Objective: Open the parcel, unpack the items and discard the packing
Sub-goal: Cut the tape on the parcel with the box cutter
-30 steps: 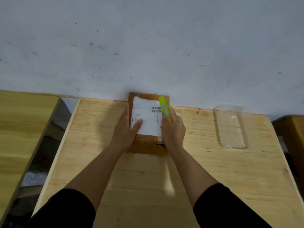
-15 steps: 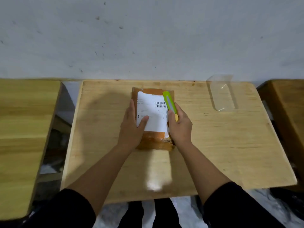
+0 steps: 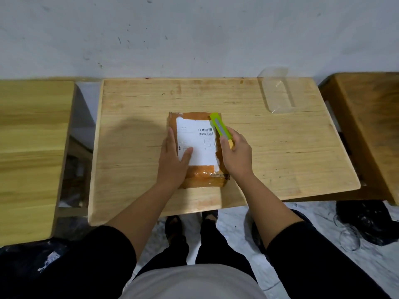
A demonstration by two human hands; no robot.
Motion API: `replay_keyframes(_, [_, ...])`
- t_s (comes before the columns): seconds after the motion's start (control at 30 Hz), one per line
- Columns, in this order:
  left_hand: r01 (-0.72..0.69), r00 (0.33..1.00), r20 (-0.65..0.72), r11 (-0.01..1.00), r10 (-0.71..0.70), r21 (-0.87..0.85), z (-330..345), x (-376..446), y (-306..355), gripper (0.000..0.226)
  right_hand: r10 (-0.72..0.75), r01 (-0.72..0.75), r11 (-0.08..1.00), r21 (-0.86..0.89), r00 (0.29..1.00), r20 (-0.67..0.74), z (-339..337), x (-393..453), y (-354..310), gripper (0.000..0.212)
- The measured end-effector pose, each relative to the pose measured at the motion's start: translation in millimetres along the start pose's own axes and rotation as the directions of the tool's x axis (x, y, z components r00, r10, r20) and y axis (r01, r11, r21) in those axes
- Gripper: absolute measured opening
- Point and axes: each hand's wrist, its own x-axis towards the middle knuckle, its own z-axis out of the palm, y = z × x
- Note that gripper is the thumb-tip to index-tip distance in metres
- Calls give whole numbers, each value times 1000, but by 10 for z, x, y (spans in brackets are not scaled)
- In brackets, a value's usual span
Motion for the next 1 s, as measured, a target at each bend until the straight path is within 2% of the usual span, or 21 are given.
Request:
replay_keyframes(0.07, [-5, 1000, -8, 1000, 5, 14, -7, 2, 30, 75, 5, -8, 998, 68, 999, 39, -64, 16, -51, 36])
replay_keyframes(0.17, [-55, 998, -42, 998, 56, 27, -17, 50, 100, 72, 81, -143, 961, 235, 964, 252, -108, 11, -92, 39])
replay_keyframes(0.27, [-82, 996, -28, 995, 83, 52, -26, 129, 101, 72, 70, -192, 947, 258, 906, 417, -131, 22, -87, 46])
replay_keyframes(0.37, [-66, 998, -10, 996, 67, 62, -20, 131, 51, 72, 74, -236, 935, 265, 860, 504, -160, 39, -74, 52])
replay_keyframes(0.53, [-71, 997, -3, 996, 71, 47, -18, 127, 34, 72, 153, -277, 927, 252, 894, 420, -100, 55, -58, 49])
replay_keyframes(0.67, [-83, 997, 5, 995, 83, 55, -32, 122, 32, 71, 114, -152, 981, 124, 957, 268, 17, 71, -12, 39])
replay_keyframes(0.77, [-92, 996, -2, 994, 92, 52, -32, 120, 32, 70, 97, -111, 991, 68, 978, 184, 63, 68, -12, 35])
replay_keyframes(0.87, [-96, 995, -15, 994, 97, 45, -25, 121, 21, 70, 34, -42, 998, 43, 983, 181, 20, 93, -18, 34])
replay_keyframes(1.0, [-82, 995, -57, 994, 86, 65, -11, 156, 46, 67, -51, 64, 997, -34, 958, 283, -162, 291, -50, 34])
